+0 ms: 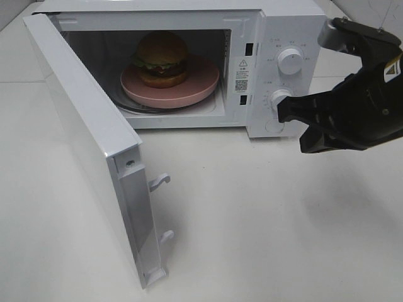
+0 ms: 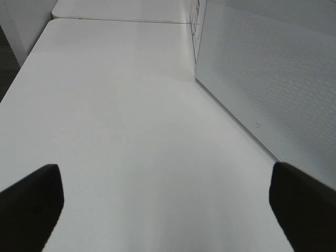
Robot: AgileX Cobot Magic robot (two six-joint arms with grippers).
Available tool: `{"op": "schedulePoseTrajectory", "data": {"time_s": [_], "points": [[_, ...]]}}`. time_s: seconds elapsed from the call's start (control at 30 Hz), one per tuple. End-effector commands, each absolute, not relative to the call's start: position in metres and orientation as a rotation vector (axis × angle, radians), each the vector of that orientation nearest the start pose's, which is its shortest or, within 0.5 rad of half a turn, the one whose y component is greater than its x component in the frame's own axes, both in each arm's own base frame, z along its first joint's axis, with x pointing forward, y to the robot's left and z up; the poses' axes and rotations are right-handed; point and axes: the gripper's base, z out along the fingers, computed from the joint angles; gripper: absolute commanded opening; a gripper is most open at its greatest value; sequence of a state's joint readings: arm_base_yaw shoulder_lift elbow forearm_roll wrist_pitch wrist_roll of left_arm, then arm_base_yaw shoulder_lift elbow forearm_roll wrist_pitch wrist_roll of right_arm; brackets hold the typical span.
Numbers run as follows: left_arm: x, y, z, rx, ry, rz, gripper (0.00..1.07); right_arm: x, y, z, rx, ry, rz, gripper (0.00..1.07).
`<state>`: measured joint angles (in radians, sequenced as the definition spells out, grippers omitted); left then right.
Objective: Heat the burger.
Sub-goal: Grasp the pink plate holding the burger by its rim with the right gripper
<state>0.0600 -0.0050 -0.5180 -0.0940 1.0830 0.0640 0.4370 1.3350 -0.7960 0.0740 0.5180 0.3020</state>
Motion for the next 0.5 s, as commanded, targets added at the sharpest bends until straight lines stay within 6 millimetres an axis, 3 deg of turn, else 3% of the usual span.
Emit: {"op": "schedulePoseTrajectory", "data": {"time_s": [0.03, 0.07, 0.17, 0.23, 0.33, 0.4, 0.47, 0.5], "points": [[-0.011, -0.009, 0.282, 0.007, 2.009, -0.040, 1.00, 0.235, 0.114, 0.258, -0.286, 2.558, 0.313, 0.07], [-0.011, -0.009, 0.282, 0.007, 2.009, -0.040, 1.00, 0.237, 0.114, 0.263, -0.397, 2.536, 0.282, 0.07], [-0.011, -0.009, 0.282, 0.007, 2.009, -0.040, 1.00, 0.237, 0.115, 0.264, -0.470, 2.518, 0.261, 0.08], [-0.011, -0.009, 0.282, 0.007, 2.009, -0.040, 1.00, 0.238, 0.115, 0.268, -0.778, 2.419, 0.164, 0.08], [-0.011, -0.009, 0.282, 0.007, 2.009, -0.040, 1.00, 0.239, 0.115, 0.268, -0.845, 2.393, 0.142, 0.08], [-0.011, -0.009, 0.282, 0.007, 2.009, -0.040, 1.00, 0.239, 0.116, 0.270, -1.154, 2.245, 0.034, 0.08], [-0.011, -0.009, 0.282, 0.007, 2.009, -0.040, 1.00, 0.240, 0.116, 0.271, -1.205, 2.212, 0.014, 0.08], [-0.011, -0.009, 0.282, 0.007, 2.009, -0.040, 1.00, 0.240, 0.116, 0.271, -1.319, 2.147, -0.028, 0.08]]}}
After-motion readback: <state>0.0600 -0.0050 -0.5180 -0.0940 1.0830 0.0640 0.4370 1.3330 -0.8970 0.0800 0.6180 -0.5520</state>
